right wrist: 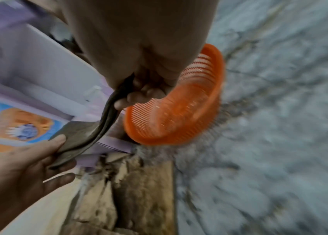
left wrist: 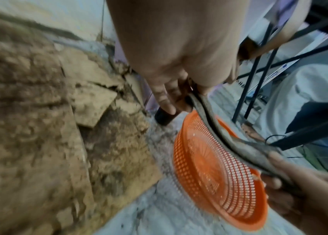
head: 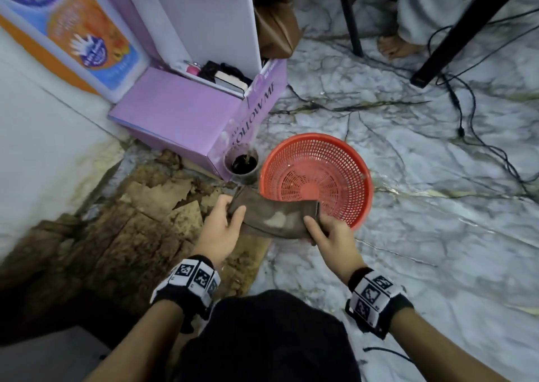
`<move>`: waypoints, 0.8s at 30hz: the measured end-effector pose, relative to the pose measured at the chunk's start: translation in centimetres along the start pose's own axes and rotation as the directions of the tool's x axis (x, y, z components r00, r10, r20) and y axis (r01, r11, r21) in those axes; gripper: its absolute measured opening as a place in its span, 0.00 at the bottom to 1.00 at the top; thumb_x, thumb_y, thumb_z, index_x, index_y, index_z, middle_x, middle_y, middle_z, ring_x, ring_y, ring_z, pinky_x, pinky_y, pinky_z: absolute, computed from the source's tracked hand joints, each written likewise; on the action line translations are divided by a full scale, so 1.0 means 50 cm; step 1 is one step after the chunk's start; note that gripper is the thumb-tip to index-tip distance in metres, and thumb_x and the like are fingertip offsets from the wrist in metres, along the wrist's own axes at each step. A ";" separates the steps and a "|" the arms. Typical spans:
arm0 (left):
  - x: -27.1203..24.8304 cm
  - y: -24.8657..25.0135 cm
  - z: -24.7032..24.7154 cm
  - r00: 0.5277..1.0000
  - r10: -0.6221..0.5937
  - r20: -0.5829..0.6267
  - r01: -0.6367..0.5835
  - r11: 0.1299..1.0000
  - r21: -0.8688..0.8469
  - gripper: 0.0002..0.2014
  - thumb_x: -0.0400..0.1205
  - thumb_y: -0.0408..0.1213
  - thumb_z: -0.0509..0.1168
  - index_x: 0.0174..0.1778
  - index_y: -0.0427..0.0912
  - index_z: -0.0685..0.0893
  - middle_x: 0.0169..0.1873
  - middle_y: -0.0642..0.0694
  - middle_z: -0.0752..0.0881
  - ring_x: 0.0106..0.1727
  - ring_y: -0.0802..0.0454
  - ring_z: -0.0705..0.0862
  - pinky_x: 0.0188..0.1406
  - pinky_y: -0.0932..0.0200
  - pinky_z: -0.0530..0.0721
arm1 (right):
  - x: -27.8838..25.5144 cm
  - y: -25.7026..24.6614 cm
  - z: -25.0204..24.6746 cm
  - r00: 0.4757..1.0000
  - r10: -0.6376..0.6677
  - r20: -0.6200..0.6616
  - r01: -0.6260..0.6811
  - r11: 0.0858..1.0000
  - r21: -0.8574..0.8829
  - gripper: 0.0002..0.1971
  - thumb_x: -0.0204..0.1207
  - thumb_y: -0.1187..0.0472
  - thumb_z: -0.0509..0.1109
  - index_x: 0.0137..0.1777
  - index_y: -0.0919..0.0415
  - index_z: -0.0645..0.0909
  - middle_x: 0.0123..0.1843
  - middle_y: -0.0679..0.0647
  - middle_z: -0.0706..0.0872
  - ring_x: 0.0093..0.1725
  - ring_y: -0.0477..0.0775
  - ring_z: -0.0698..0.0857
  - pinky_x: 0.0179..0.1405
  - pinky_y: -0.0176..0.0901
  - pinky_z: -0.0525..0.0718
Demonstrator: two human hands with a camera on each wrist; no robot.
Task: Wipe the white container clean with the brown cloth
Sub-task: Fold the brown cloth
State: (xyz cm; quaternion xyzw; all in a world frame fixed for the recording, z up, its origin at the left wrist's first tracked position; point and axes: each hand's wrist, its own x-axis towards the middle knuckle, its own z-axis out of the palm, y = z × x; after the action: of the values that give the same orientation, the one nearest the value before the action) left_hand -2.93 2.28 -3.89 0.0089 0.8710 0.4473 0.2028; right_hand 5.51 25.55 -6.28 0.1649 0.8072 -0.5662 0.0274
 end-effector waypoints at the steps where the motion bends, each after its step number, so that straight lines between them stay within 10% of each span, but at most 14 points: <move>1: -0.011 0.014 -0.019 0.999 0.029 -0.032 -0.029 1.000 -0.010 0.05 0.91 0.46 0.61 0.54 0.51 0.74 0.36 0.45 0.82 0.34 0.56 0.82 0.40 0.47 0.79 | 0.004 -0.033 -0.006 0.999 -0.032 0.013 0.031 0.999 0.015 0.13 0.87 0.55 0.67 0.44 0.59 0.86 0.33 0.50 0.90 0.32 0.45 0.88 0.33 0.34 0.82; 13: -0.230 0.178 -0.251 0.894 0.193 -0.404 -0.242 0.968 -0.072 0.07 0.90 0.52 0.60 0.57 0.54 0.76 0.49 0.49 0.88 0.51 0.48 0.88 0.53 0.36 0.87 | -0.072 -0.404 -0.069 0.876 -0.402 0.265 0.433 0.899 -0.067 0.11 0.90 0.56 0.61 0.63 0.58 0.82 0.25 0.34 0.83 0.25 0.37 0.82 0.28 0.27 0.73; 19: -0.431 0.185 -0.363 0.789 0.146 -0.597 -0.294 0.943 -0.158 0.12 0.82 0.65 0.59 0.55 0.65 0.77 0.51 0.53 0.89 0.54 0.50 0.89 0.54 0.33 0.88 | -0.181 -0.582 -0.037 0.757 -0.502 0.418 0.579 0.811 -0.076 0.14 0.90 0.50 0.60 0.51 0.58 0.81 0.22 0.48 0.80 0.21 0.45 0.78 0.28 0.42 0.74; 24: -0.599 0.159 -0.434 0.700 0.074 -0.710 -0.270 0.948 -0.167 0.11 0.87 0.58 0.61 0.57 0.57 0.78 0.50 0.52 0.88 0.51 0.48 0.88 0.49 0.37 0.89 | -0.282 -0.693 0.039 0.649 -0.554 0.521 0.659 0.752 -0.021 0.13 0.90 0.52 0.61 0.50 0.59 0.80 0.21 0.48 0.82 0.20 0.43 0.78 0.28 0.33 0.72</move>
State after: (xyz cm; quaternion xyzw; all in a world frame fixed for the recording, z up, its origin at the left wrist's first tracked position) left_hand 15.37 -15.67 23.90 -0.1044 0.8120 0.5443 -0.1829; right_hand 8.27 9.89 27.63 -0.2669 0.8361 -0.4763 0.0534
